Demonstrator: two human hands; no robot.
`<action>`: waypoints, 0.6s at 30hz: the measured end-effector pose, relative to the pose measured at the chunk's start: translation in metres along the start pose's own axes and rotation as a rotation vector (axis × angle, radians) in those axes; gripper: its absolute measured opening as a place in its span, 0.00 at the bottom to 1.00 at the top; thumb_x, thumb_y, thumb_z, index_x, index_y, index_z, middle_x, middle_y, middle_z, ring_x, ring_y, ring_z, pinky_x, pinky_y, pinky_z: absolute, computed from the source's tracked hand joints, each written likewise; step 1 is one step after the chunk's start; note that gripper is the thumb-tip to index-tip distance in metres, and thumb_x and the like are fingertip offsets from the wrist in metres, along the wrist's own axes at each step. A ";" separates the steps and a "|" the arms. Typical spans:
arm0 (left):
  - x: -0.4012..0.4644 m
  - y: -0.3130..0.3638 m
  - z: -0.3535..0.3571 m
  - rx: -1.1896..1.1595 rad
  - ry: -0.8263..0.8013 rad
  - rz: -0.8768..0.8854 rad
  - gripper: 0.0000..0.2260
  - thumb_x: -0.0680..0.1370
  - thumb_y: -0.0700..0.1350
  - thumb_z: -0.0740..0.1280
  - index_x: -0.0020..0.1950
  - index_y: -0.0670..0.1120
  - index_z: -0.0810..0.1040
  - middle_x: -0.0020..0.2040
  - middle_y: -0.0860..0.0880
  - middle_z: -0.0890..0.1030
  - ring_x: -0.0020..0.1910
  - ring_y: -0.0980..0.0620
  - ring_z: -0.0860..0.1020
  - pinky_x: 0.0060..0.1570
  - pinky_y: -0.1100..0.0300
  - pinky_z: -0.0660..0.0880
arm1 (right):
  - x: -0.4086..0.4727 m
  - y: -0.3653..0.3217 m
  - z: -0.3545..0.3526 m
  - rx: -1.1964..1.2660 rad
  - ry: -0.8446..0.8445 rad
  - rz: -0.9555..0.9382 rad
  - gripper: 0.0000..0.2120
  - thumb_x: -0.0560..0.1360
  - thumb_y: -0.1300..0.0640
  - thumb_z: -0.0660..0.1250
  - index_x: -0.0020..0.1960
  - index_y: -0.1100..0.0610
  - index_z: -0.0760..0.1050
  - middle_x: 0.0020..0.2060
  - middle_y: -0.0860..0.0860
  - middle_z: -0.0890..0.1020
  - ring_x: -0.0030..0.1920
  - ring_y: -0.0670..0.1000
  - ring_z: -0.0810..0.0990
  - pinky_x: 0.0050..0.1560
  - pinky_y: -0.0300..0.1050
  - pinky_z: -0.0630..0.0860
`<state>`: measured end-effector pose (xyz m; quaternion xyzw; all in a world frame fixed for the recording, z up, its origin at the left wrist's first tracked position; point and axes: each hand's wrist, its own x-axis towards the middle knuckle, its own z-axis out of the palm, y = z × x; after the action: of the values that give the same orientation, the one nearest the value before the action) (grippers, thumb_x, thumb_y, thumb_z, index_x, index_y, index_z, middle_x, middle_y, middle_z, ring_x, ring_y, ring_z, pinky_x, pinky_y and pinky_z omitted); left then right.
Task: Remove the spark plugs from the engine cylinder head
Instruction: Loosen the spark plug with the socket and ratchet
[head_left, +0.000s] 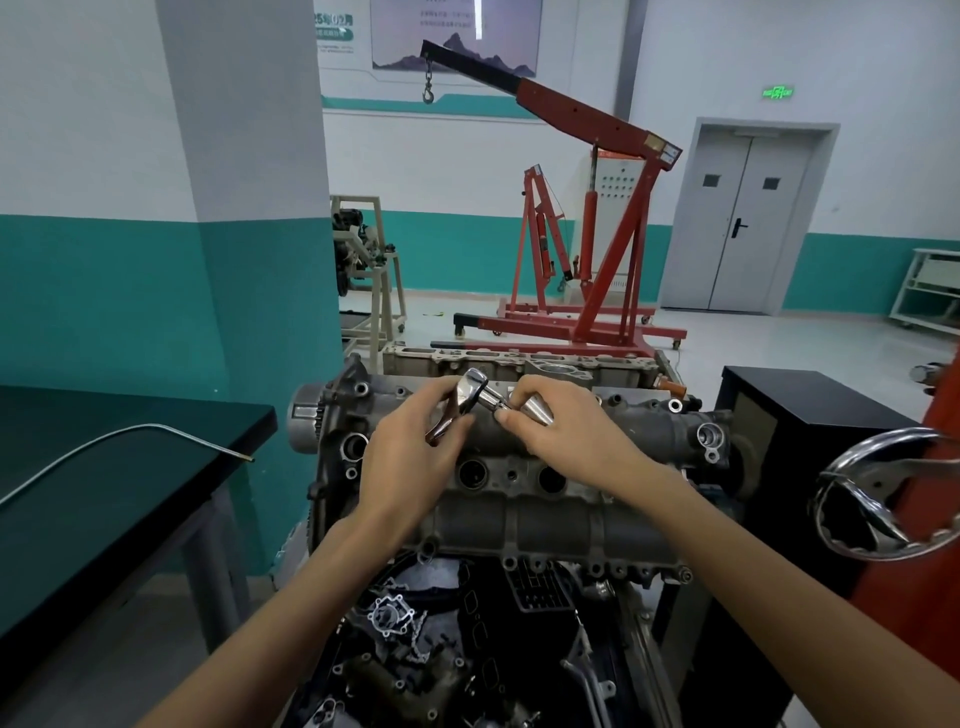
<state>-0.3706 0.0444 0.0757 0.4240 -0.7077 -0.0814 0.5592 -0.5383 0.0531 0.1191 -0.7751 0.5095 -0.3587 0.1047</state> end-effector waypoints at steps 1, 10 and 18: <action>0.001 -0.001 0.000 0.013 -0.004 0.005 0.14 0.76 0.45 0.68 0.60 0.53 0.75 0.50 0.62 0.79 0.50 0.59 0.78 0.50 0.59 0.75 | 0.001 0.000 0.000 0.014 -0.013 0.009 0.08 0.75 0.50 0.64 0.38 0.45 0.68 0.35 0.44 0.75 0.35 0.43 0.74 0.32 0.33 0.65; 0.008 0.005 -0.009 -0.159 -0.140 -0.099 0.08 0.77 0.49 0.66 0.54 0.54 0.70 0.43 0.57 0.77 0.35 0.59 0.77 0.32 0.65 0.74 | 0.007 0.000 0.000 -0.138 0.029 -0.117 0.05 0.76 0.51 0.64 0.44 0.51 0.69 0.33 0.42 0.73 0.33 0.41 0.71 0.34 0.29 0.67; 0.035 0.004 -0.016 -0.602 -0.451 -0.412 0.08 0.73 0.50 0.70 0.42 0.48 0.75 0.28 0.49 0.70 0.19 0.55 0.60 0.20 0.69 0.56 | 0.010 -0.008 0.001 0.015 -0.054 -0.175 0.09 0.74 0.51 0.67 0.46 0.56 0.74 0.33 0.46 0.80 0.32 0.41 0.79 0.33 0.33 0.73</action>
<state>-0.3597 0.0280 0.1091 0.3460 -0.6575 -0.4852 0.4611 -0.5302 0.0482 0.1271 -0.8252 0.4341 -0.3494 0.0927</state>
